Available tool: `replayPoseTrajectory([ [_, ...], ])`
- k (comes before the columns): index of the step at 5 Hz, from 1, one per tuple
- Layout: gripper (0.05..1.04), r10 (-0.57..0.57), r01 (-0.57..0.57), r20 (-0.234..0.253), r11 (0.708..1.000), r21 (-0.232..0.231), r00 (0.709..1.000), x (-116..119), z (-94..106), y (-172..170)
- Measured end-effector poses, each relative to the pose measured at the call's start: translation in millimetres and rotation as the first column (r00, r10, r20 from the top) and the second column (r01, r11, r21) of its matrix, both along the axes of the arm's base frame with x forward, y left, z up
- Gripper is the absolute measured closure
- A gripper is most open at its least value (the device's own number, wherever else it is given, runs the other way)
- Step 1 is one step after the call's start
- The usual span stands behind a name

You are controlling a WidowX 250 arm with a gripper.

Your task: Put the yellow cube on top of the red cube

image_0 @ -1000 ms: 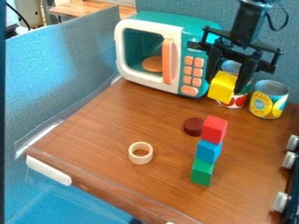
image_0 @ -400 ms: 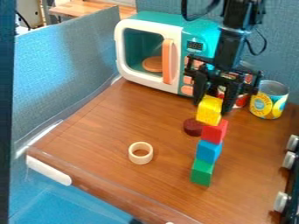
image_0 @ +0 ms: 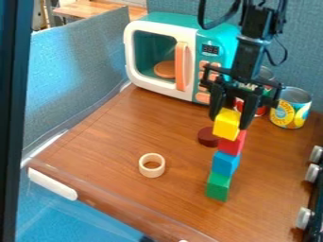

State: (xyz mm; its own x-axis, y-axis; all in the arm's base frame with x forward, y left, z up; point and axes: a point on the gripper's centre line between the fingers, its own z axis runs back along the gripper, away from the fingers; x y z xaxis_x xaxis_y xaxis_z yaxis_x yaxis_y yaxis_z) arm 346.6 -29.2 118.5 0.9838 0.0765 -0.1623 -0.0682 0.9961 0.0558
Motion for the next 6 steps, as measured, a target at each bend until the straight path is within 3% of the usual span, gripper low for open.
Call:
replayPoseTrajectory([
  [3,0.504,0.030,-0.029,0.021,0.999,-0.014,0.999,17.5,5.8,-5.5],
  [4,0.504,0.021,-0.021,-0.007,1.000,-0.015,1.000,17.7,-2.1,-10.2],
  [6,0.504,0.040,-0.040,-0.012,0.999,-0.022,0.999,17.3,-0.3,-15.0],
])
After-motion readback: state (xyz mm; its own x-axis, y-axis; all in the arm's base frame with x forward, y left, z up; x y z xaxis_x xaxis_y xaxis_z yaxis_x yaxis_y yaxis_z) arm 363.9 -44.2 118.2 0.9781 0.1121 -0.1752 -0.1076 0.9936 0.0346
